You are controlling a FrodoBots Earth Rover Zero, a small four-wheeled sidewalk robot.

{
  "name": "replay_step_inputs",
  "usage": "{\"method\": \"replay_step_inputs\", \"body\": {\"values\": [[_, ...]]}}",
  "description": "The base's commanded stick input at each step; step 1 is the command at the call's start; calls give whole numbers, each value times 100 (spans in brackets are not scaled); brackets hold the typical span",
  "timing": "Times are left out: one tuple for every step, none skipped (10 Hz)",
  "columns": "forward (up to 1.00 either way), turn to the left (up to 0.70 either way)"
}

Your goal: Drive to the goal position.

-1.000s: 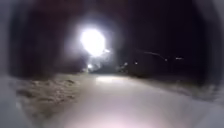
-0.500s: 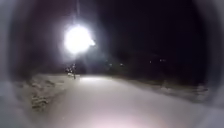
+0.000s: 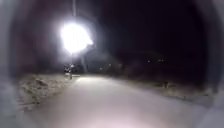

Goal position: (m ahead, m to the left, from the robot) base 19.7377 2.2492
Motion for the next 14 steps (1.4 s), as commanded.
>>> {"method": "replay_step_inputs", "body": {"values": [[100, 39], [100, 0], [100, 0], [100, 0], [100, 0], [100, 0], [100, 0], [100, 0], [100, 0], [100, 0], [100, 0], [100, 1], [100, 19], [100, 40]]}}
